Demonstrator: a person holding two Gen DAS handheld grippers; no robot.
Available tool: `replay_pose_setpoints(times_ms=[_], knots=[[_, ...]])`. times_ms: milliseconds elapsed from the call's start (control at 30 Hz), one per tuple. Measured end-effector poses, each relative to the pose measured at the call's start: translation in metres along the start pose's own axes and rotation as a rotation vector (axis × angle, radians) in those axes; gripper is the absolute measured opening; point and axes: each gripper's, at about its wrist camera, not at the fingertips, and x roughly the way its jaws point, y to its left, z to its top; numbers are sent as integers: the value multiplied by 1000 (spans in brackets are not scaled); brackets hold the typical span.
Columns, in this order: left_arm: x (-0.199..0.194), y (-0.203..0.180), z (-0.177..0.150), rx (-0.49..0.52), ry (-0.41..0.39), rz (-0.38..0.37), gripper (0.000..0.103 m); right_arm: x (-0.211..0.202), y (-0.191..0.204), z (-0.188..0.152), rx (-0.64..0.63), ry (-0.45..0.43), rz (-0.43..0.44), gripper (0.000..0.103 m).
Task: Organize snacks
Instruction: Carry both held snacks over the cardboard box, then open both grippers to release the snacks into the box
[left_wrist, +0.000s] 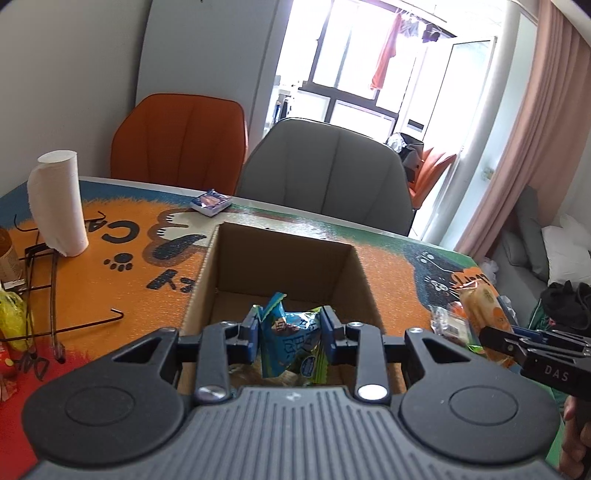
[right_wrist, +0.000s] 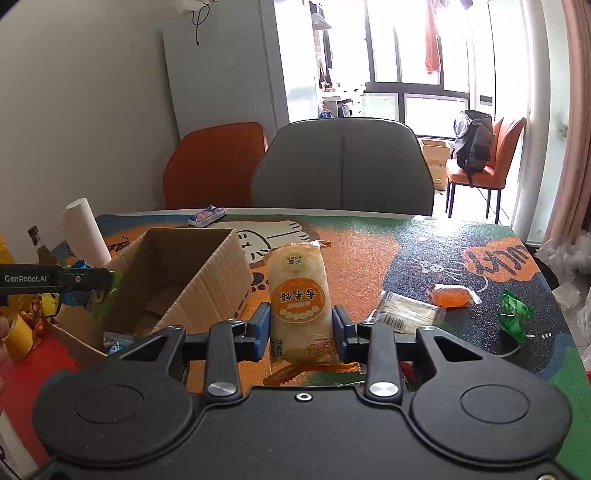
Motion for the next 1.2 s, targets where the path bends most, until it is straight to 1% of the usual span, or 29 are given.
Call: replay_pose_setpoints(times_ms=[100, 133, 267, 533, 767, 867, 933, 967, 1033, 1100, 1200], knots=[[5, 8, 4, -23, 8, 13, 33, 5, 6, 3, -8, 1, 8, 33], [7, 10, 5, -32, 7, 18, 35, 6, 8, 4, -11, 1, 12, 33], [9, 18, 6, -42, 6, 19, 39, 13, 19, 10, -24, 0, 29, 33], [3, 29, 7, -49, 6, 37, 53, 29, 49, 26, -65, -6, 90, 33], [-8, 38, 10, -64, -4, 58, 59, 39, 74, 34, -94, -5, 146, 33], [-12, 41, 10, -62, -8, 68, 65, 41, 81, 36, -89, 2, 174, 34], [-13, 42, 9, -61, -9, 76, 71, 40, 83, 34, -98, 5, 175, 50], [-14, 43, 9, -62, -8, 79, 72, 39, 83, 34, -101, -1, 168, 53], [-14, 43, 8, -61, -4, 78, 77, 37, 81, 33, -92, -2, 162, 56], [-13, 42, 7, -59, -1, 77, 80, 36, 74, 32, -72, 6, 148, 56], [-10, 38, 6, -55, 5, 79, 85, 31, 62, 28, -50, 7, 115, 61]])
